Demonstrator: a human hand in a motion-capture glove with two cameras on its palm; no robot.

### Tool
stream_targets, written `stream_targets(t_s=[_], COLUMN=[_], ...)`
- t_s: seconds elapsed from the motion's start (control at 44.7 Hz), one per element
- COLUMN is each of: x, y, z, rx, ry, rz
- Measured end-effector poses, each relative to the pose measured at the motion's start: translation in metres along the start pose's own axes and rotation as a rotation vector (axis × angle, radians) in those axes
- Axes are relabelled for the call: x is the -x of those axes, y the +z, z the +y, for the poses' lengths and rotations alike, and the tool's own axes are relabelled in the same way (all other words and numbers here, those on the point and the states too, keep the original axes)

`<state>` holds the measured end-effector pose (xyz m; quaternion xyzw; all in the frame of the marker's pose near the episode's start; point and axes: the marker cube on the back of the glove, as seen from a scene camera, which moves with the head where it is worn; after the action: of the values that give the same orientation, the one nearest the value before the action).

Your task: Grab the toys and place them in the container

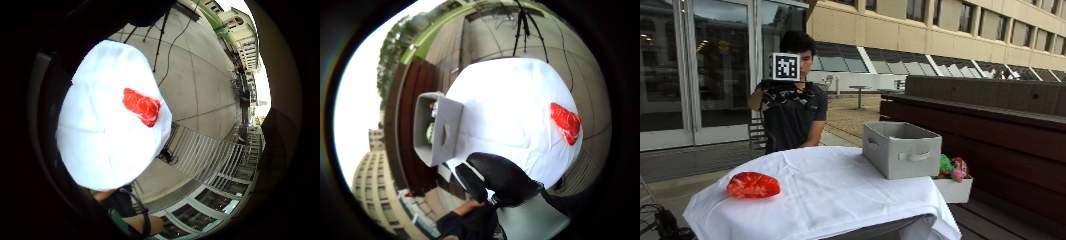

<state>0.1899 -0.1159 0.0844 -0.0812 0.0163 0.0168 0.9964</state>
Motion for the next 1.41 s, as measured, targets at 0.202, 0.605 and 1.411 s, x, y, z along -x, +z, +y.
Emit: stream_targets(t_s=[0.202, 0.605, 1.411], x=[-0.059, -0.115, -0.136], y=[0.065, 0.183, 0.237], z=[-0.004, -0.008, -0.009], rx=[0.025, 0.167, 0.129], ry=[0.03, 0.182, 0.277], rz=[0.012, 0.016, -0.117])
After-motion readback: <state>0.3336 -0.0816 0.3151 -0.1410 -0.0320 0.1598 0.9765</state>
